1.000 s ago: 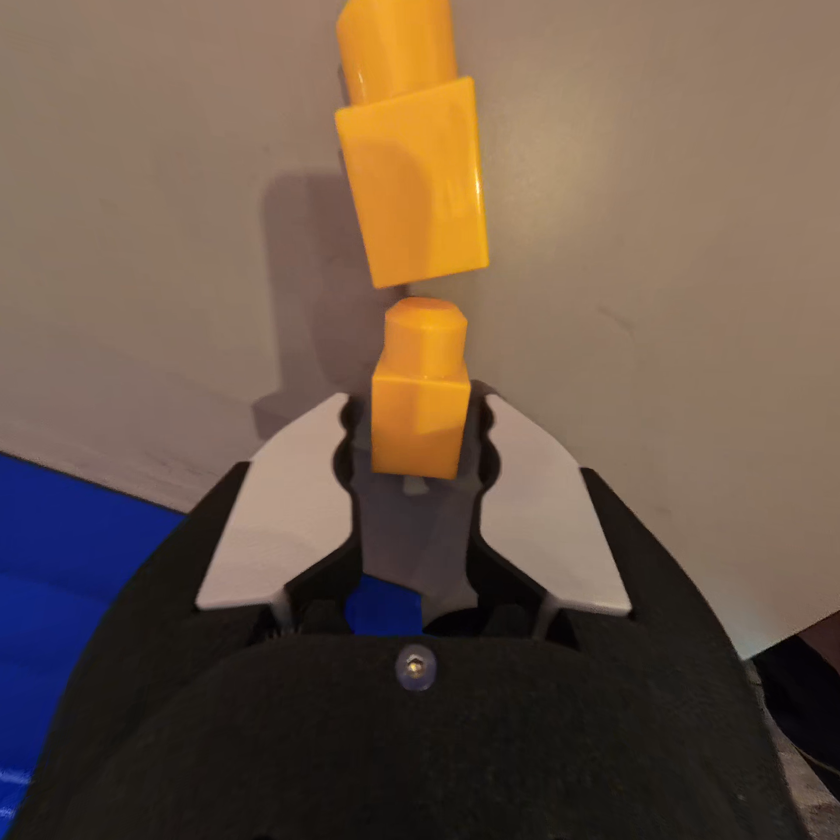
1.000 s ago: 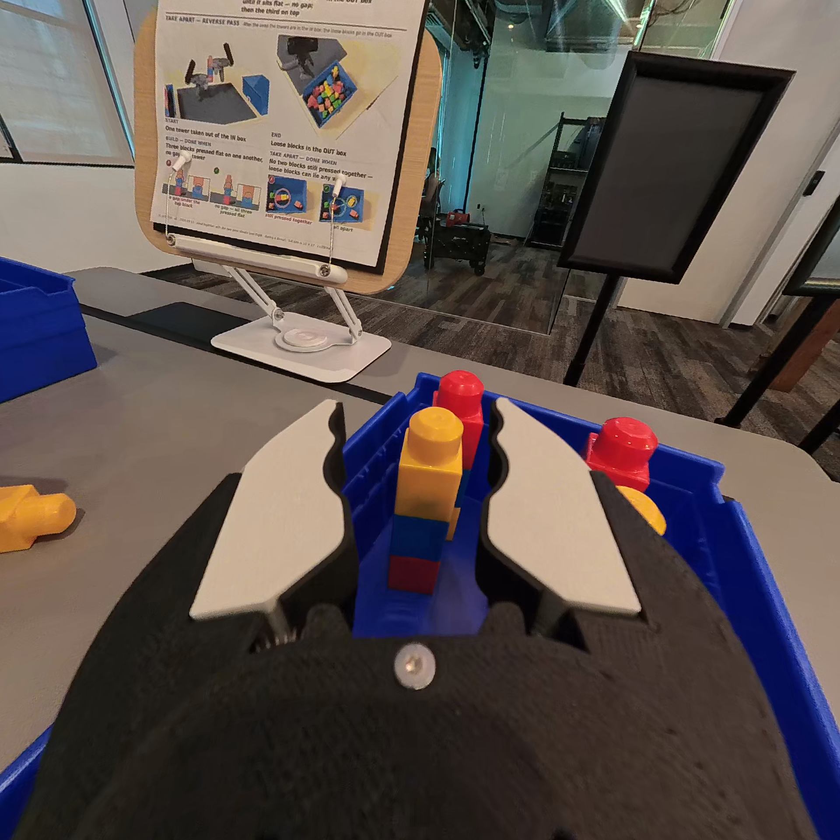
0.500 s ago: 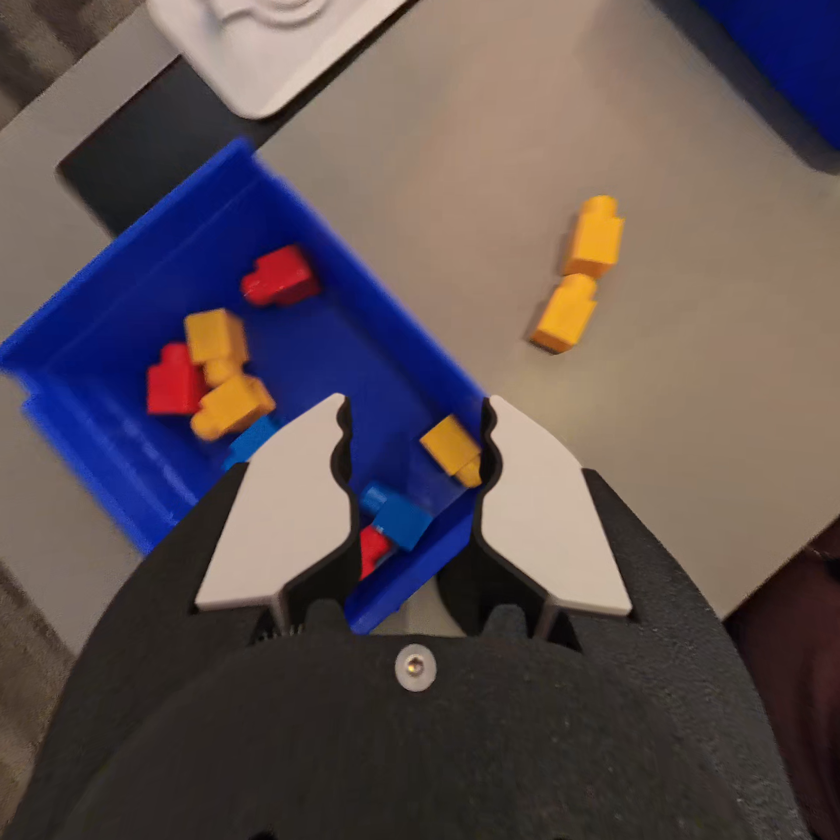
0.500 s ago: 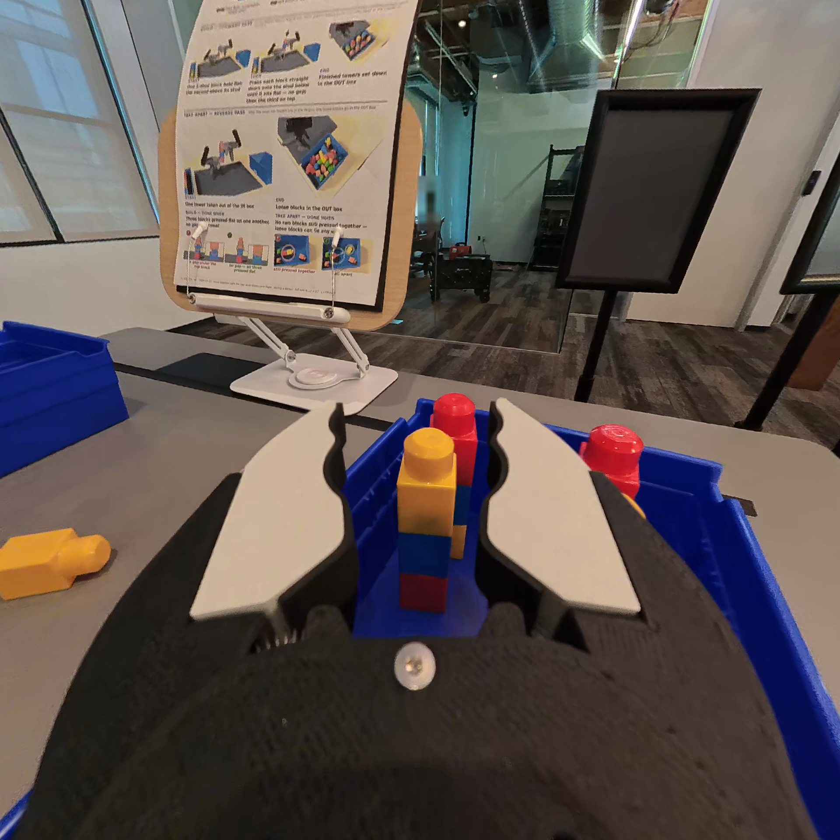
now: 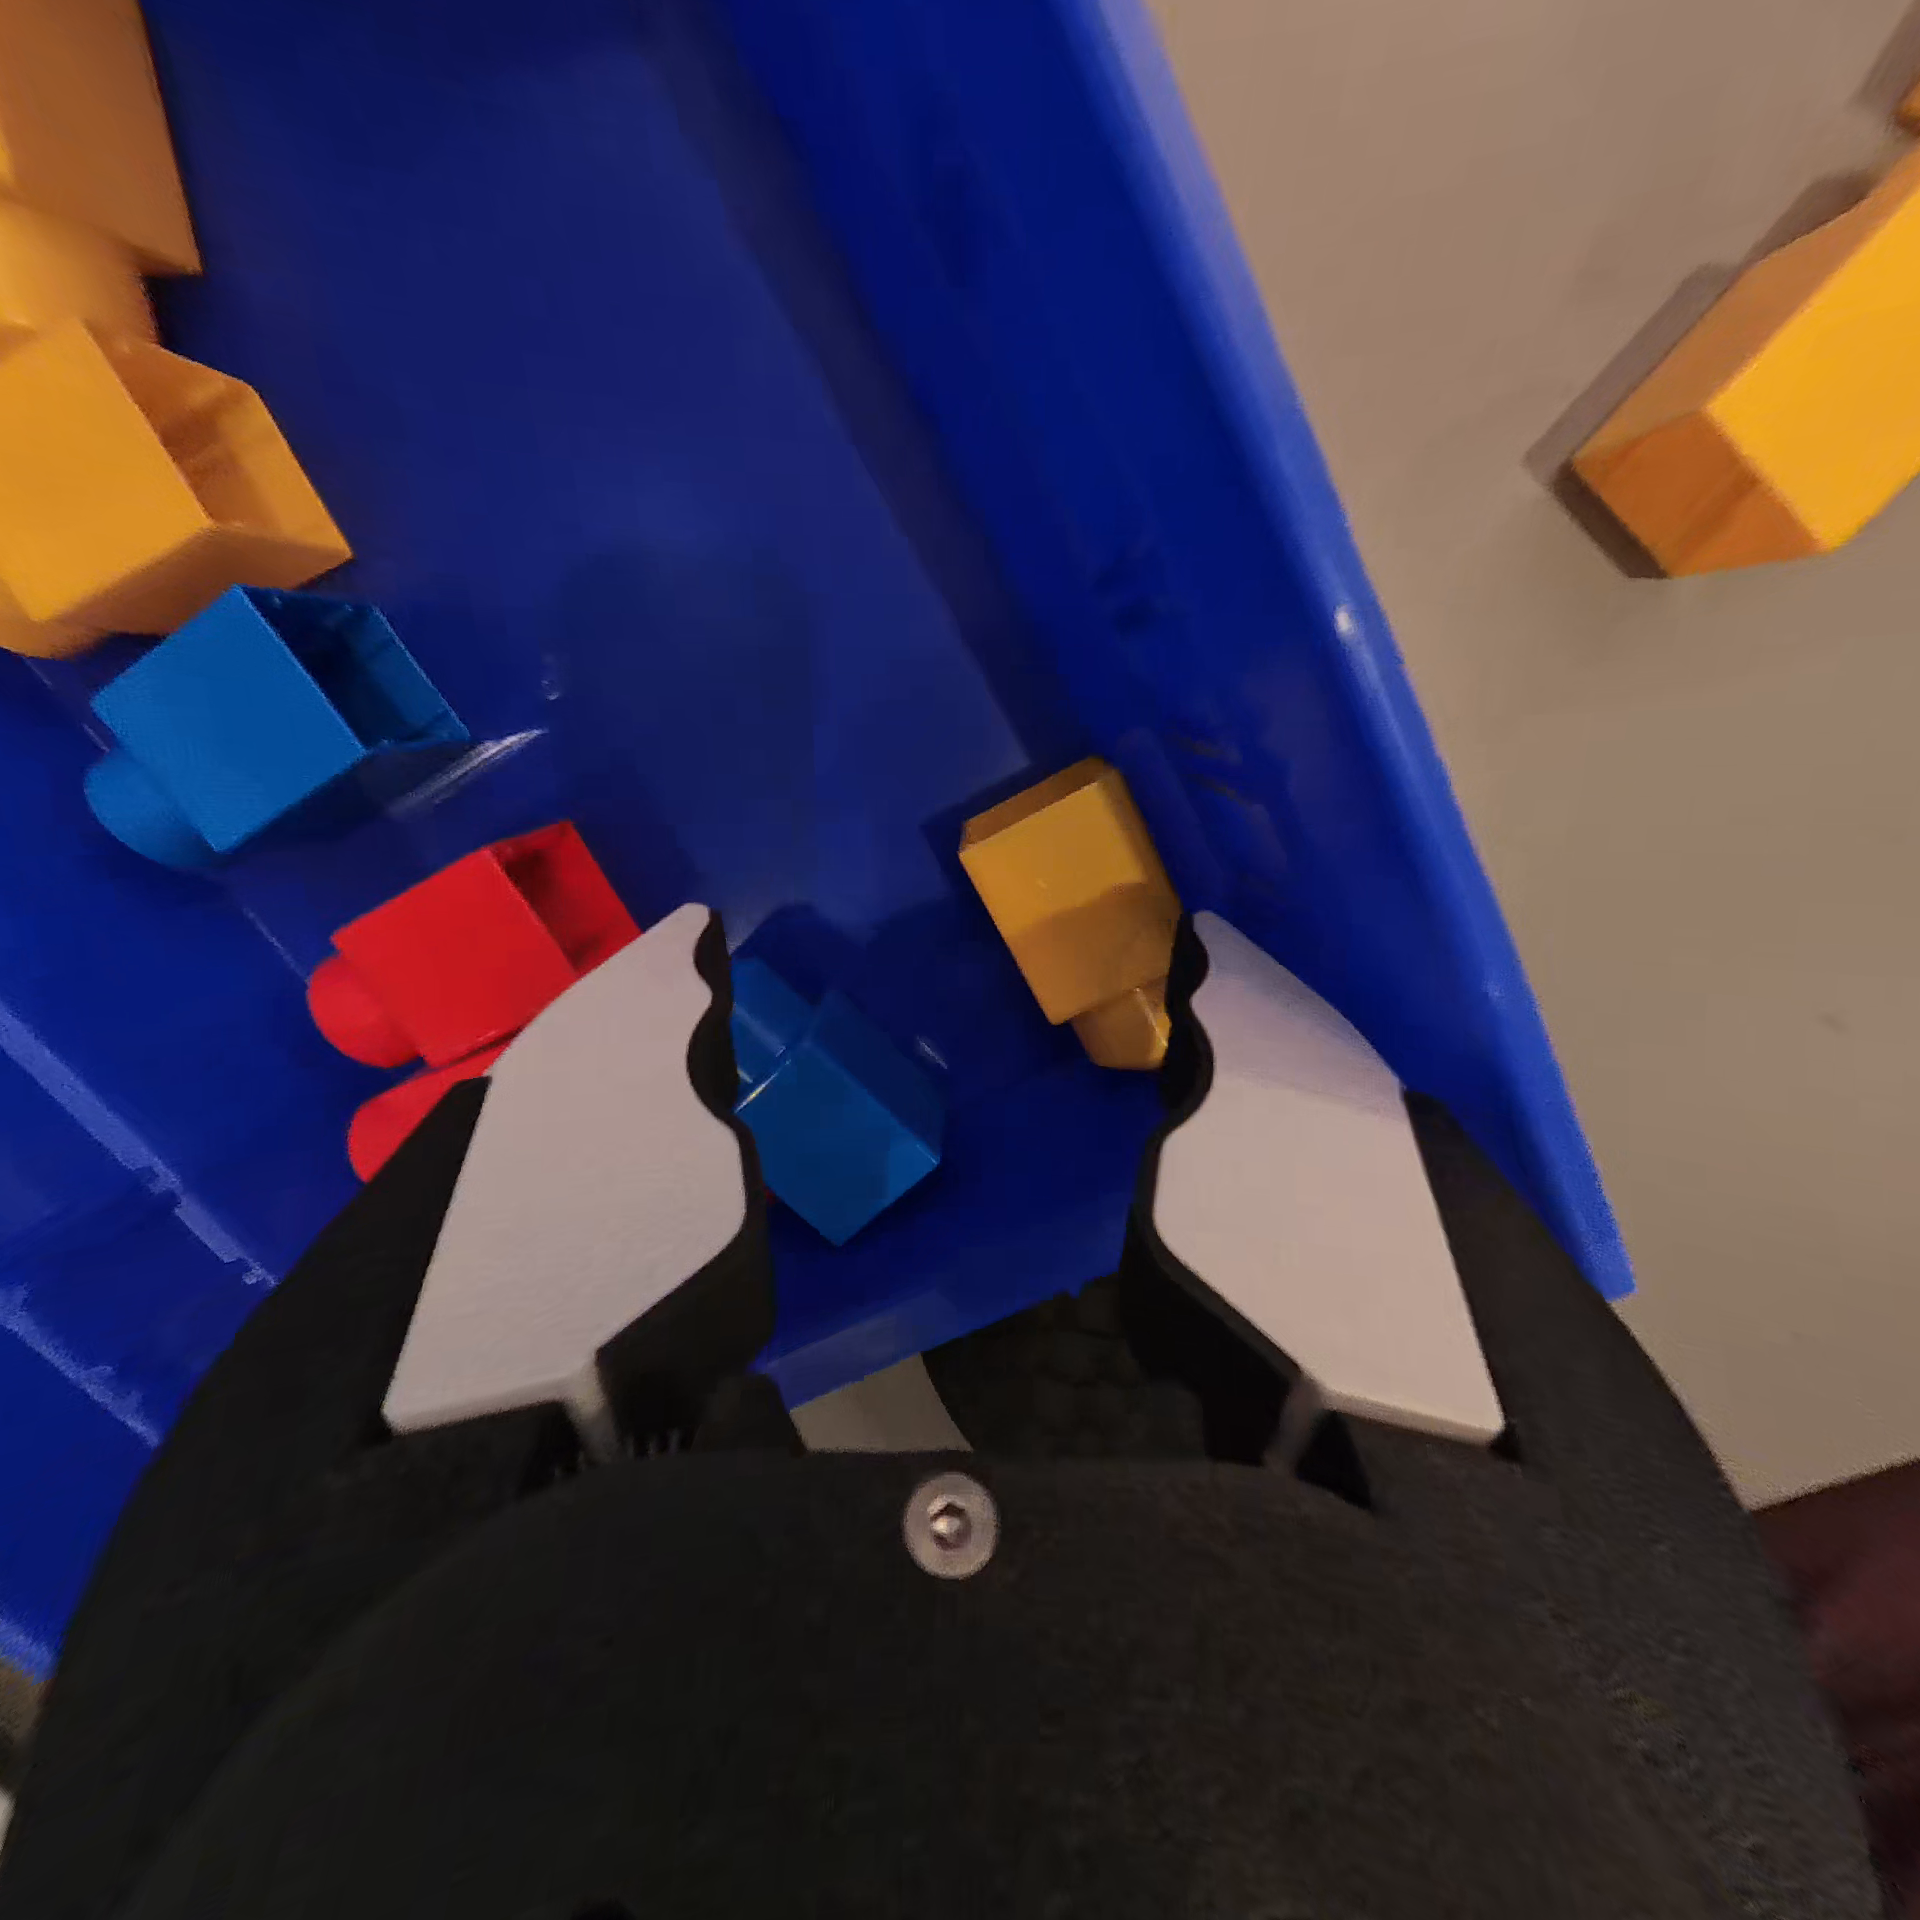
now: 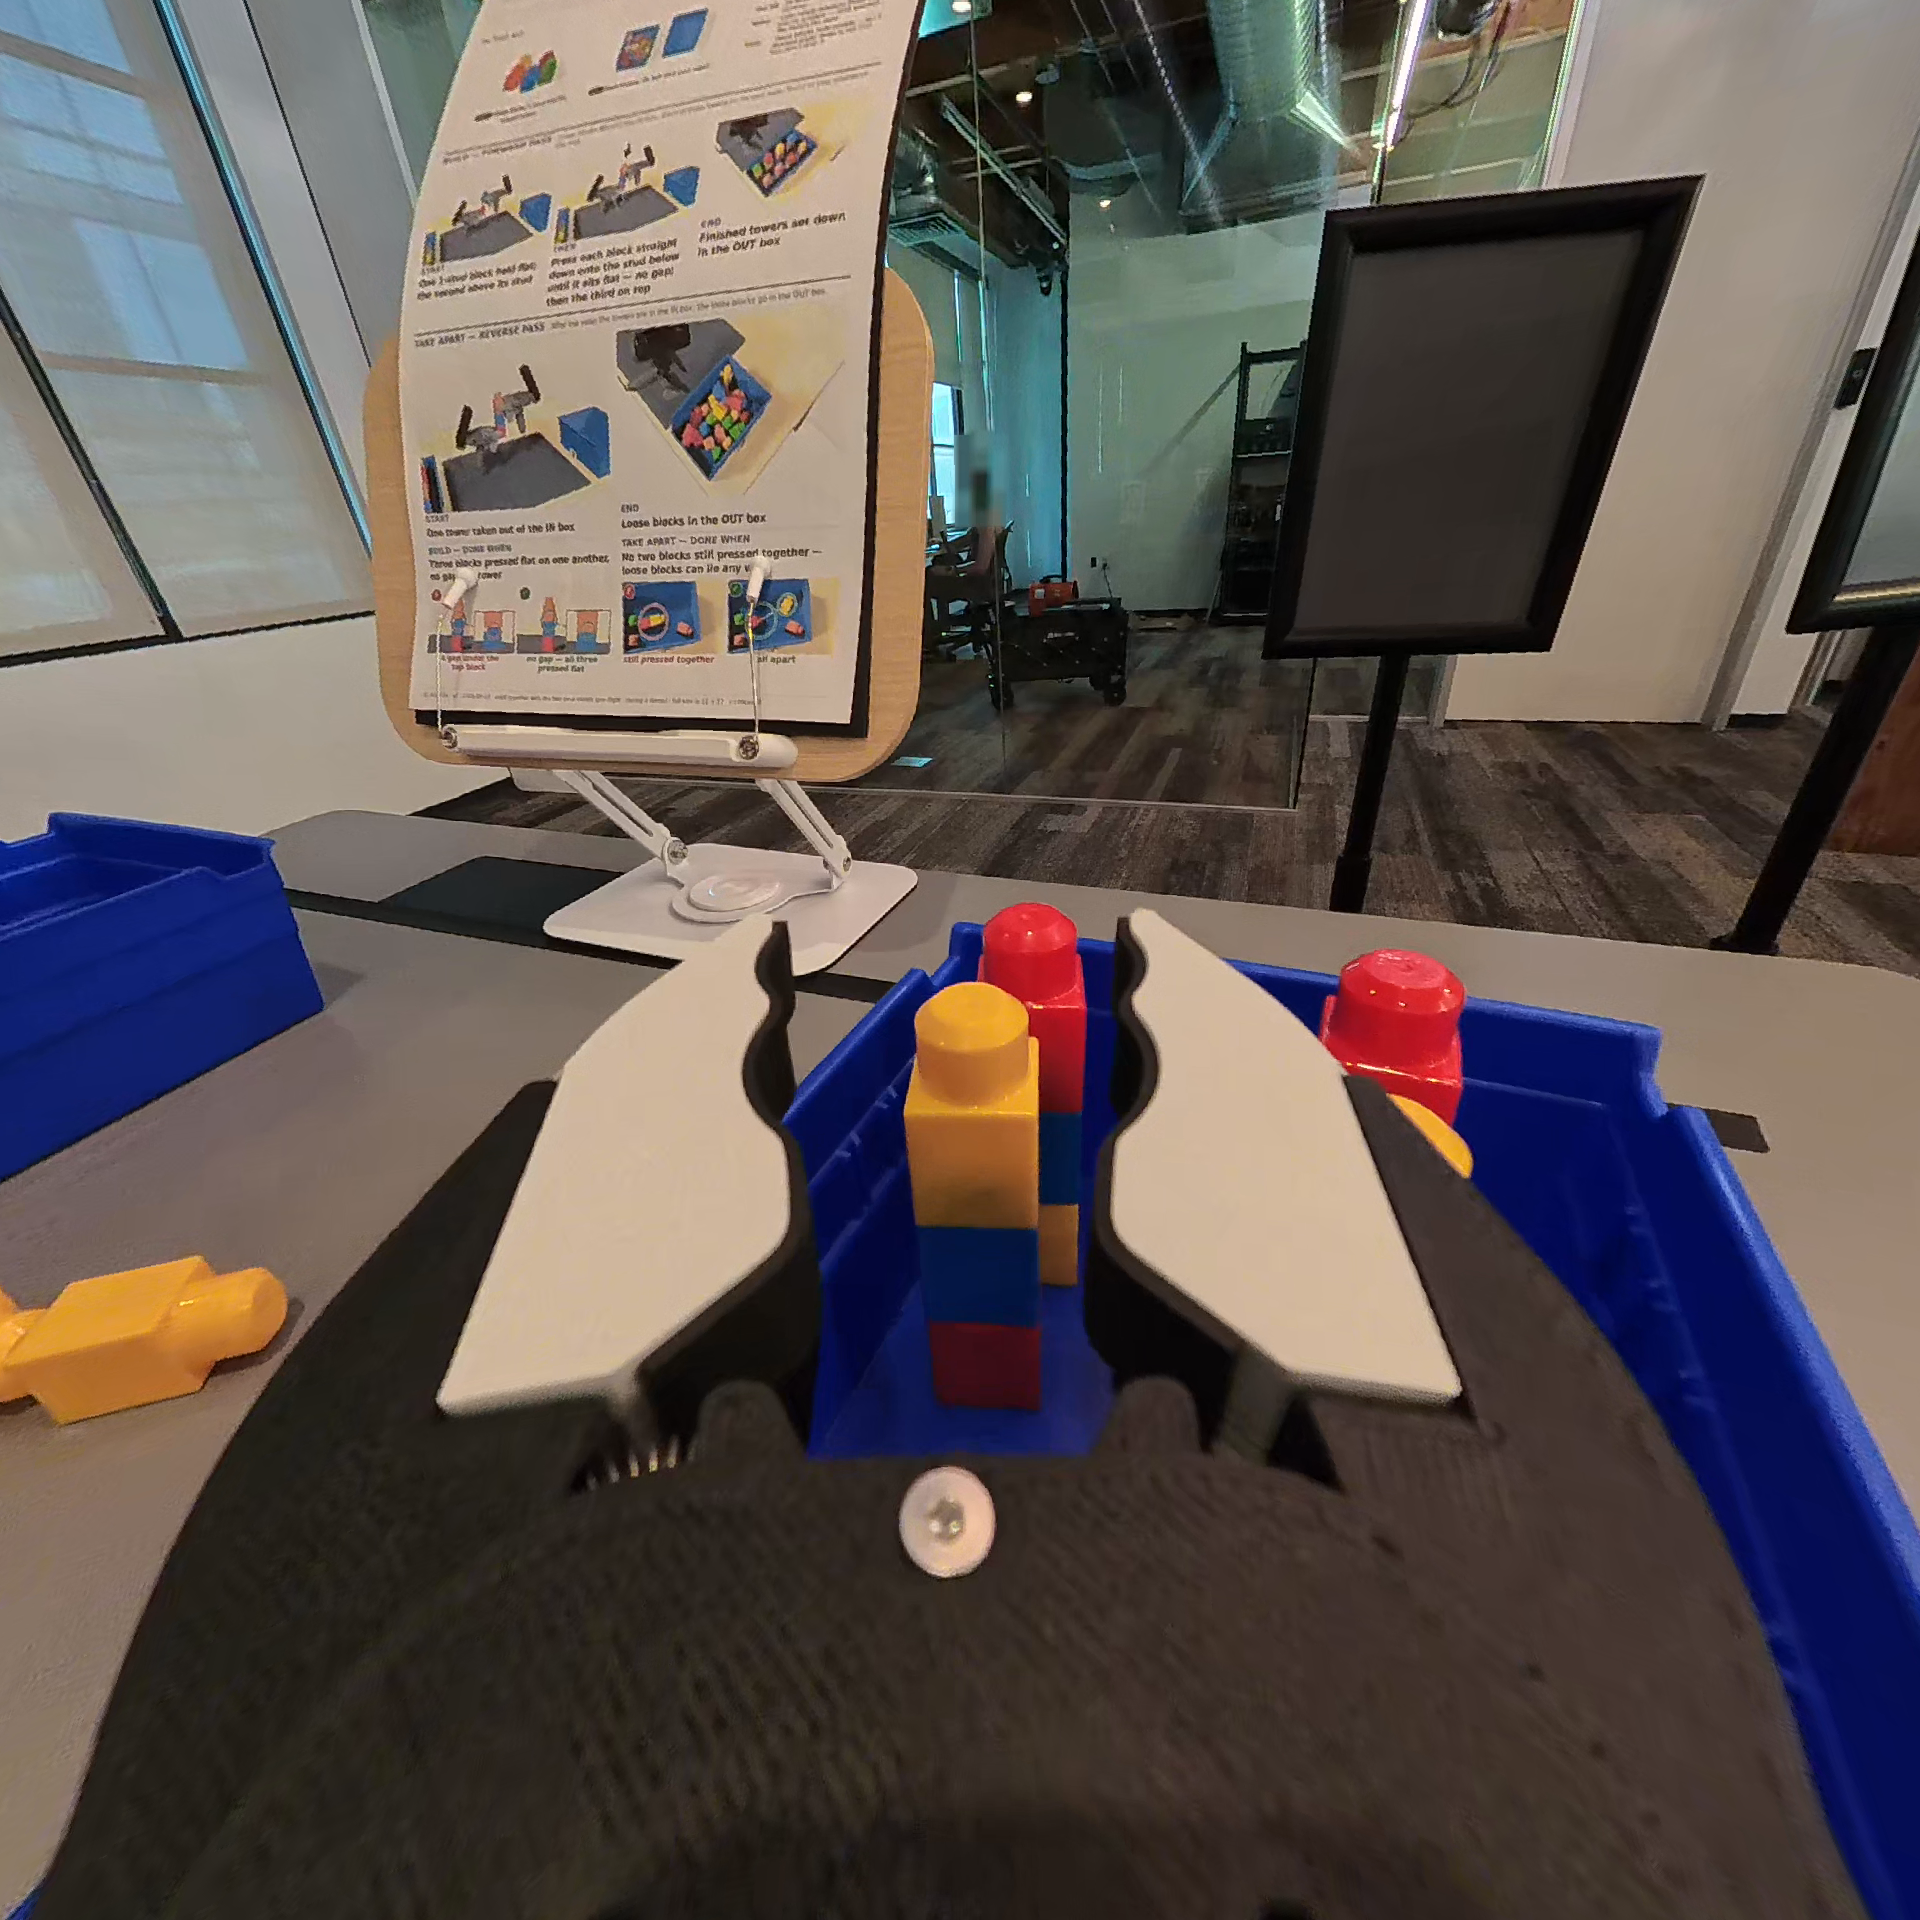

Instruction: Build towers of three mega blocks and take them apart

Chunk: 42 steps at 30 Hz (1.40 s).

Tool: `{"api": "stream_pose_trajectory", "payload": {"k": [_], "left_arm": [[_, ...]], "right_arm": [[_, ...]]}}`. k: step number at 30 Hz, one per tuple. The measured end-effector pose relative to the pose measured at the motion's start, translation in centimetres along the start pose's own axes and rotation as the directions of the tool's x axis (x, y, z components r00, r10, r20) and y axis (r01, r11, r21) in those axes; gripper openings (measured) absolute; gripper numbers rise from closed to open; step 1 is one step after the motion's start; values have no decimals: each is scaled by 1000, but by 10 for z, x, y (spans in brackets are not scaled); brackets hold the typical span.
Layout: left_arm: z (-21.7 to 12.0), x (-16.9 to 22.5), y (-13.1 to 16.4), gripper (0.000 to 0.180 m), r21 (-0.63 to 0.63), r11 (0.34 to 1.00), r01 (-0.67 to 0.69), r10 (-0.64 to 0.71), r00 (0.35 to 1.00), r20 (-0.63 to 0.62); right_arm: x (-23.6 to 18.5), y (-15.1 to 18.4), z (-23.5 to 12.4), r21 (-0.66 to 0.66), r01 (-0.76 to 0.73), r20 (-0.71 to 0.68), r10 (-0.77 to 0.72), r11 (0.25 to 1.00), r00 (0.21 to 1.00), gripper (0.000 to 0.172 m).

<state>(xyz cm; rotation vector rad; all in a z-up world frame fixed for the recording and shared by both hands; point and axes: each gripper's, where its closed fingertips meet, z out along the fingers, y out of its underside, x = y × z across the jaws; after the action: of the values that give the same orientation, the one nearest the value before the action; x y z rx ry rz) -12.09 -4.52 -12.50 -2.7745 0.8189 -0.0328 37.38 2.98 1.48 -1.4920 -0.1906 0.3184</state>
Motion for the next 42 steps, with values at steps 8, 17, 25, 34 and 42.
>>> {"api": "stream_pose_trajectory", "payload": {"k": [8,17,25,34,42], "left_arm": [[1,-7,-1,76,-48,999,13,-14,1000,-18],[-4,13,0,71,-42,999,-23,11,963,-270],[5,17,5,72,-80,931,-356,303,876,-375],[23,15,-2,76,-99,931,-352,300,890,-345],[24,-19,-6,74,-125,971,-204,160,942,-294]], "right_arm": [[-2,6,3,-34,30,1,-30,999,1000,60],[-7,12,7,-64,44,22,-43,997,999,60],[-15,23,12,-113,82,48,-76,990,996,60],[-19,32,15,-156,114,65,-105,981,992,60],[-21,37,17,-178,131,74,-119,975,990,60]]}}
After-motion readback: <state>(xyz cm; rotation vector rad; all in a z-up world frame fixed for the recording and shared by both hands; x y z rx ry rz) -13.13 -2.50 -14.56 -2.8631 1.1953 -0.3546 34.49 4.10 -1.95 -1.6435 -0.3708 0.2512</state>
